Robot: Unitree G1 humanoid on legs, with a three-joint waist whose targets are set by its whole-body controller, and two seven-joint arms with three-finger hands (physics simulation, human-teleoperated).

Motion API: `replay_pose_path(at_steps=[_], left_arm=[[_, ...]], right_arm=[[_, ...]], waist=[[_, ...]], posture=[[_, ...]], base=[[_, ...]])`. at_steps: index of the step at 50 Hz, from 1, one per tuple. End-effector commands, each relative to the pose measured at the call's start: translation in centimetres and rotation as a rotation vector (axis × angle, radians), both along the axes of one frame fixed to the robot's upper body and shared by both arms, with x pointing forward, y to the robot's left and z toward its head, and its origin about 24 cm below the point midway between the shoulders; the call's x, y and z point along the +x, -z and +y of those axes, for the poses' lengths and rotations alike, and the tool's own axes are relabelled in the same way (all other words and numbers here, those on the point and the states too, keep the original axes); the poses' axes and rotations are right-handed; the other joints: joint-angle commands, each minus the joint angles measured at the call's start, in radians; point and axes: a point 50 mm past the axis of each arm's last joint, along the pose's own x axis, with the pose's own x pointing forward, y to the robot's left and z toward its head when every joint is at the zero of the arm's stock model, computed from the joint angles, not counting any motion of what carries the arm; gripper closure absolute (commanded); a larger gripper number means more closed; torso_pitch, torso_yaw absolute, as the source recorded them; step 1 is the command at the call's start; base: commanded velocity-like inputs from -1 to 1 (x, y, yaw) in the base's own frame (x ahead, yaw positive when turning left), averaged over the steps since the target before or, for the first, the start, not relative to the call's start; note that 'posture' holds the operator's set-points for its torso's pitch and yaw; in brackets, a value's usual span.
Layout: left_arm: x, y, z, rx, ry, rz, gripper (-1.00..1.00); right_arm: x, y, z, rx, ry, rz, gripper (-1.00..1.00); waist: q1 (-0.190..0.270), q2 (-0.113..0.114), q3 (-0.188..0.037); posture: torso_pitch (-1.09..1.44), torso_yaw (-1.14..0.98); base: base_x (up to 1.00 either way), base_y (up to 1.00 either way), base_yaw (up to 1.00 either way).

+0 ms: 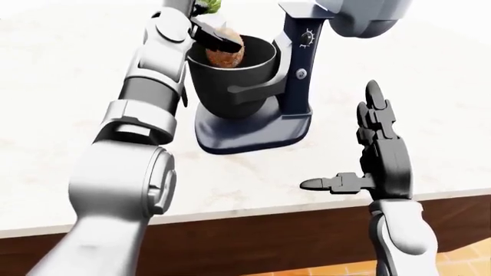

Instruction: Place the bread in the stand mixer bowl.

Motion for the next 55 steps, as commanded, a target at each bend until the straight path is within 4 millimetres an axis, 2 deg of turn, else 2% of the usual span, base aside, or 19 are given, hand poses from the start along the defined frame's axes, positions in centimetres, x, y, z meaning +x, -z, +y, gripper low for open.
replay_pose_path(at_steps=[1,18,32,44,50,55], left_arm=[[-0.9,-3.3,-0.2,-0.005,0.011,-0.120,-1.00],[-1.0,-3.6,0.4,-0.026,0.008,-0.123,-1.00],[-1.8,-4.8,1.6,-0.052,0.016,-0.149,-1.00],[-2.2,-4.9,3.3,-0.065,-0.003,-0.157,-1.00],[-3.2,-5.8,4.4,-0.076,-0.010,-0.177,-1.00],[-3.5,-5.6,5.4,-0.073,-0.026,-0.166,-1.00]], right_arm=[[-0.5,-1.3,0.1,-0.010,-0.002,-0.080,-1.00],[-0.5,-1.3,0.1,-0.013,-0.001,-0.081,-1.00],[-0.5,-1.3,0.1,-0.013,0.000,-0.081,-1.00],[-0.5,-1.3,0.1,-0.011,-0.001,-0.081,-1.00],[-0.5,-1.3,0.1,-0.012,0.000,-0.083,-1.00],[-0.5,-1.3,0.2,-0.013,-0.001,-0.083,-1.00]], waist=[[0.000,0.000,-0.028],[0.000,0.001,-0.027],[-0.001,0.004,-0.025],[-0.001,0.006,-0.024],[-0.002,0.008,-0.022],[-0.003,0.010,-0.020]], posture=[[0.00,0.00],[0.00,0.00],[0.00,0.00],[0.00,0.00],[0.00,0.00],[0.00,0.00]], base=[[0.00,0.00,0.00],[0.00,0.00,0.00],[0.00,0.00,0.00],[0.00,0.00,0.00],[0.00,0.00,0.00],[0.00,0.00,0.00]])
